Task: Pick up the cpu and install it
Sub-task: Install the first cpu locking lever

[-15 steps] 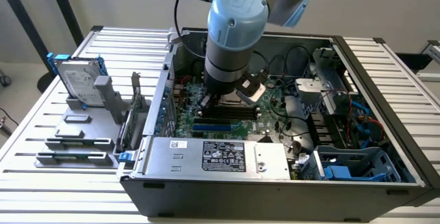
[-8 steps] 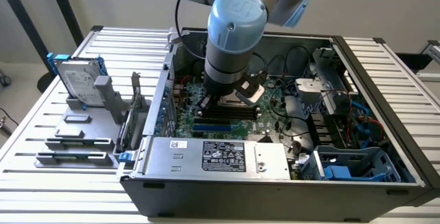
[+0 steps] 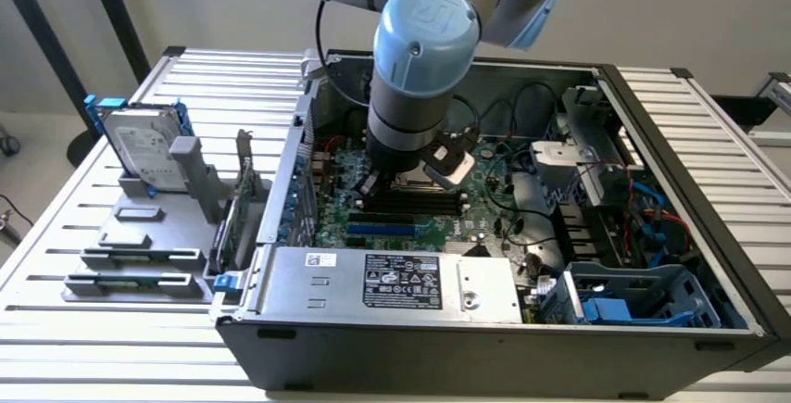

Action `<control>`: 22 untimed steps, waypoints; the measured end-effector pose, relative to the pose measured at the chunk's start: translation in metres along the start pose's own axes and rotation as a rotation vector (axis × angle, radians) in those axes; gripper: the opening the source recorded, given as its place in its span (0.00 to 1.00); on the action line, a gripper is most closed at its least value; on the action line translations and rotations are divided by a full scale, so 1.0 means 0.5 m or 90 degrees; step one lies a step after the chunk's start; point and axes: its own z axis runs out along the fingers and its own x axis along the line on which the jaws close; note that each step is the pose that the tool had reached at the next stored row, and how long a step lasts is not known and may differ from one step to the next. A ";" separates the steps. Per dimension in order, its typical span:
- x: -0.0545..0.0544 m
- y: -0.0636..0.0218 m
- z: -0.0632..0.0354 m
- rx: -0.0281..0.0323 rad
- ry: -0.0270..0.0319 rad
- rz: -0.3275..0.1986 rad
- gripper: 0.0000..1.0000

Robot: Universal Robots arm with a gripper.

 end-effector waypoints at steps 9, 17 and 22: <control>0.003 -0.002 0.006 -0.0012 -0.0041 -0.003 0.11; 0.014 -0.012 -0.008 -0.0016 -0.0060 -0.003 0.11; 0.040 -0.030 -0.004 0.0009 -0.0082 -0.006 0.11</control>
